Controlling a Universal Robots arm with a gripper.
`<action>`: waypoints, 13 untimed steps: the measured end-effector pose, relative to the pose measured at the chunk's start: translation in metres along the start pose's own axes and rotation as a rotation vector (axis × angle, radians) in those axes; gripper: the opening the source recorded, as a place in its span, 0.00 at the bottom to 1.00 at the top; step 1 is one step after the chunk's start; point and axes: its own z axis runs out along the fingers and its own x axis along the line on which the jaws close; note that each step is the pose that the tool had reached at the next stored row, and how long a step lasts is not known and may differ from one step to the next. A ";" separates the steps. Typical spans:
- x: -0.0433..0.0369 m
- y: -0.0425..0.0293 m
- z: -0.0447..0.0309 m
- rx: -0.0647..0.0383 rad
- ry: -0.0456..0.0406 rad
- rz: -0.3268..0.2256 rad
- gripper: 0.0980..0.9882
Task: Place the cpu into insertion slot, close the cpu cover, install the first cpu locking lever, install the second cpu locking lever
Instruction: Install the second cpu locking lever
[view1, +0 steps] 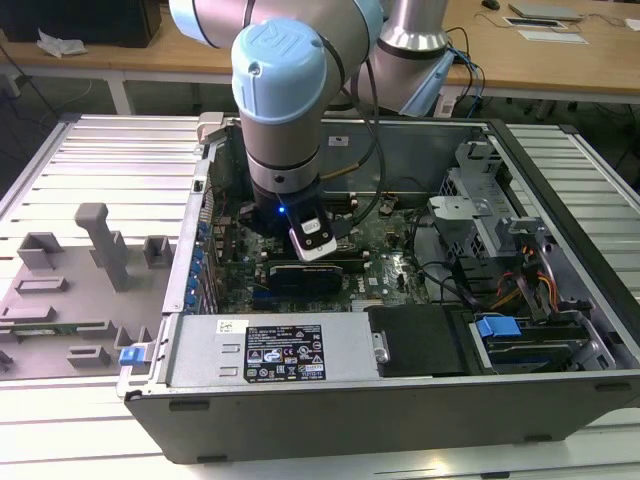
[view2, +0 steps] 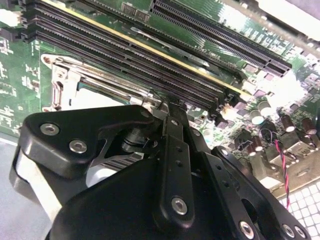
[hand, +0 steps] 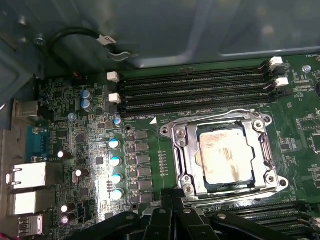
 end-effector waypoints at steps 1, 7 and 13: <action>0.0001 -0.0003 0.0000 0.000 0.0003 -0.001 0.01; 0.0004 -0.0007 -0.0003 0.000 0.0018 -0.007 0.01; -0.0001 0.0035 -0.0164 0.000 0.0018 -0.007 0.01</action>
